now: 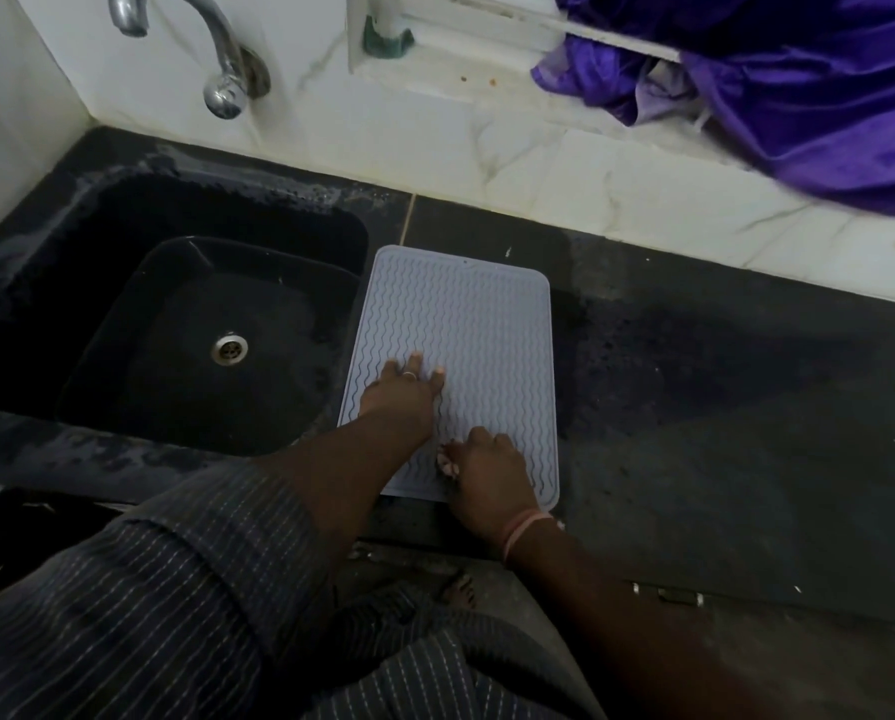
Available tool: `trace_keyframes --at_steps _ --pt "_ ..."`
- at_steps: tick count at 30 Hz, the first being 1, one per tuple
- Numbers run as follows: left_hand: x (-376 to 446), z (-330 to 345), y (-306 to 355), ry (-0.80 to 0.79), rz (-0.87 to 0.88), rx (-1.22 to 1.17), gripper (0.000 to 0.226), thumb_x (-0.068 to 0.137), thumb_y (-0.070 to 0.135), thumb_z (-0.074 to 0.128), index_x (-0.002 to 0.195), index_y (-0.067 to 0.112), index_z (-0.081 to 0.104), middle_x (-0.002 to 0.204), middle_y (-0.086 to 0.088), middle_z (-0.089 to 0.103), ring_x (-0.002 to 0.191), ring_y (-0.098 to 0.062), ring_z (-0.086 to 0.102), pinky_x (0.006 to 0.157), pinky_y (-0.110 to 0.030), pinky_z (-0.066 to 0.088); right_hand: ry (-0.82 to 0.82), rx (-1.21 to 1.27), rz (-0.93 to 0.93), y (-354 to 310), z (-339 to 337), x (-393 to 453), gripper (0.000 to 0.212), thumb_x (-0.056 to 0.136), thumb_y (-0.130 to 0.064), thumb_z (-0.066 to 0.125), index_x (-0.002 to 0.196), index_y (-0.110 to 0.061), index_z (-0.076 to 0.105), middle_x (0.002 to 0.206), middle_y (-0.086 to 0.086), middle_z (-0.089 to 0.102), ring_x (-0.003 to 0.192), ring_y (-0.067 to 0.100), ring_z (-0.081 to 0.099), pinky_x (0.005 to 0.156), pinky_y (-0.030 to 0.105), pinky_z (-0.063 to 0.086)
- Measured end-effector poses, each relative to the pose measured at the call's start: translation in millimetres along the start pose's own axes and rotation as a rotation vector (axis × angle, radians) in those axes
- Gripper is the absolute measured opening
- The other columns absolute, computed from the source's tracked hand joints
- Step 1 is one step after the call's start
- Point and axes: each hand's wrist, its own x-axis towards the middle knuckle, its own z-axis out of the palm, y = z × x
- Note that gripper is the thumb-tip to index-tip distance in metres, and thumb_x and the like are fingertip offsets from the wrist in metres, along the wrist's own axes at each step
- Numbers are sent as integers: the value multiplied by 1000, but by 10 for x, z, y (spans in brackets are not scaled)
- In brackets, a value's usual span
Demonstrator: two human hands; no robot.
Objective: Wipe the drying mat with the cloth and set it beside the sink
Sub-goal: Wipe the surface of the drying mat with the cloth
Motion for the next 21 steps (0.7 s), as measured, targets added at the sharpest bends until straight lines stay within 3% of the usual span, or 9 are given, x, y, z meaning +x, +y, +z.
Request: trace_keyframes --at_steps 2,4,5,7,10,12,13,16,21 --pt "0 4 -13 -6 4 -10 91 100 38 63 165 33 -1 172 -3 -14 158 -35 -9 123 -56 19 -83 22 -6 -21 -14 -81 33 89 -17 61 121 -12 68 116 13 57 106 36 54 86 37 44" --pt "-4 1 -25 -3 16 -17 90 101 39 62 165 32 -1 172 -3 -14 158 -35 -9 123 -56 18 -151 127 2 5 -65 -65 12 87 -14 62 93 -10 73 98 10 62 93 33 61 78 33 46" --pt "-9 8 -27 1 20 -22 90 101 38 62 165 32 -1 172 -3 -14 158 -35 -9 123 -56 17 -180 217 38 38 -112 -38 15 89 -13 62 75 -9 67 86 8 62 84 28 63 72 30 46" --pt "-13 27 -31 18 25 -25 90 101 37 62 165 32 -2 172 -4 -14 158 -35 -9 123 -56 17 -182 415 139 136 -246 100 27 91 -12 64 66 -3 65 77 7 68 77 21 66 69 28 50" --pt "-5 73 -34 33 25 -28 93 99 38 64 165 33 -1 172 -4 -13 158 -35 -9 124 -55 15 -2 506 221 299 -355 408 23 93 -18 68 78 -2 74 82 9 73 79 20 68 75 32 55" --pt "16 83 -36 36 29 -39 93 99 39 64 165 33 0 173 -5 -11 158 -36 -8 124 -54 14 150 392 209 358 -314 572 22 95 -19 65 77 -8 71 80 7 68 76 22 65 76 32 54" --pt "29 83 -39 37 32 -41 93 99 40 64 165 34 0 173 -5 -11 158 -36 -8 125 -54 13 182 320 198 360 -284 609 15 94 -18 65 86 -10 74 89 8 68 82 25 65 82 36 55" --pt "25 66 -43 16 28 -39 94 98 42 65 165 33 -1 172 -5 -13 158 -36 -9 125 -54 12 109 119 114 321 -156 592 34 93 -13 61 126 -14 69 120 12 61 109 35 54 95 41 47" --pt "52 88 -12 20 18 -36 93 100 38 64 165 31 -2 172 -6 -14 158 -37 -10 127 -55 12 92 42 116 174 -91 336 37 89 -10 60 125 -13 68 119 10 59 111 35 52 91 40 43"
